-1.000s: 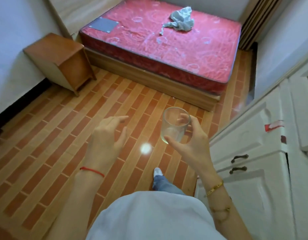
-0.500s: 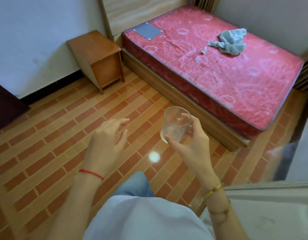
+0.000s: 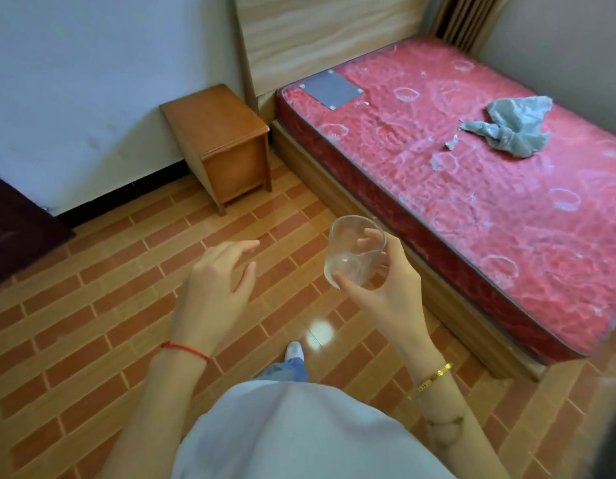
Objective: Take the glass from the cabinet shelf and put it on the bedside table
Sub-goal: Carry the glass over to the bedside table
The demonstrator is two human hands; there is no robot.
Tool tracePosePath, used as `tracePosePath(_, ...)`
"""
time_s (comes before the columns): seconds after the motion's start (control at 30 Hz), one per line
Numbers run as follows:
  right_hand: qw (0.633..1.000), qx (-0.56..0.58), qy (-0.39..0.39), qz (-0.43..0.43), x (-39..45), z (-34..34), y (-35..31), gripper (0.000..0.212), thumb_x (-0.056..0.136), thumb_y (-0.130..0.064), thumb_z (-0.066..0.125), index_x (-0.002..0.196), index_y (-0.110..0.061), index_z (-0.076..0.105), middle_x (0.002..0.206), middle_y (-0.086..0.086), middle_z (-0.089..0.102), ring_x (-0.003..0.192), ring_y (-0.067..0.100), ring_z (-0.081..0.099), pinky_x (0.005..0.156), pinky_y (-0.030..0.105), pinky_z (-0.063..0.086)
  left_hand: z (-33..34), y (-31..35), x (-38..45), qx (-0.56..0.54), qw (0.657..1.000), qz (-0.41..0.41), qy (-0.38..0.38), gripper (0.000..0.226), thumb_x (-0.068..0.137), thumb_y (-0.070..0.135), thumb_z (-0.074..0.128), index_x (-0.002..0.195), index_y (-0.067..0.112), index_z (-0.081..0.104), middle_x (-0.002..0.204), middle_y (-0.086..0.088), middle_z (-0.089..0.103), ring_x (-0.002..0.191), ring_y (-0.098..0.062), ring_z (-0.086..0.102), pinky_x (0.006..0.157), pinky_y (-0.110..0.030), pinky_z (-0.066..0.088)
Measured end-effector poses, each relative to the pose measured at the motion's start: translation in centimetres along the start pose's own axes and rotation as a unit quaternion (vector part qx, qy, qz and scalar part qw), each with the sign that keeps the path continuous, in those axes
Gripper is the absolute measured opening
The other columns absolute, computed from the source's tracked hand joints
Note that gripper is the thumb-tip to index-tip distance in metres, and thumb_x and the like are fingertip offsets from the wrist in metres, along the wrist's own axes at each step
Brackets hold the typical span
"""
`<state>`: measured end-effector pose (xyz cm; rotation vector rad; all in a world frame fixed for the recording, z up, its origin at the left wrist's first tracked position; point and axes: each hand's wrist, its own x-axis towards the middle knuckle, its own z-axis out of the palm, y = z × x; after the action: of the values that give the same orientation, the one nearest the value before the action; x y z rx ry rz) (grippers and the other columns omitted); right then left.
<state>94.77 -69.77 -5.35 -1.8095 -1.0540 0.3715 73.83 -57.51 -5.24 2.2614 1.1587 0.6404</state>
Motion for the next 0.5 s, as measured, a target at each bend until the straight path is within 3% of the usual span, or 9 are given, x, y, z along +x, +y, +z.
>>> tracePosePath(0.23,1.0,0.016,0.007,-0.023,11.9,2.5,-0.5,0.06,0.071,-0.029,0.084,0.123,-0.025,0.055,0.111,-0.016,0.064,0.107,0.006,0.062,0.091,0.025,0.051,-0.5,-1.9,11.1,0.012,1.0,-0.01,0.009,0.032,0.094,0.021,0.053,0.125,0.021,0.061,0.117,0.004,0.064,0.11,-0.009,0.059,0.094,-0.025,0.048)
tracePosePath(0.5,0.998,0.053,-0.016,0.006,22.1,5.8,1.3,0.065,0.07,-0.027,0.086,0.126,-0.028,0.054,0.114,-0.017,0.064,0.106,0.004,0.062,0.084,0.011,0.048,1.0,-4.5,21.1,0.03,0.999,-0.034,0.008,0.031,0.094,0.022,0.055,0.124,0.023,0.061,0.117,0.006,0.064,0.11,-0.01,0.058,0.093,-0.025,0.048)
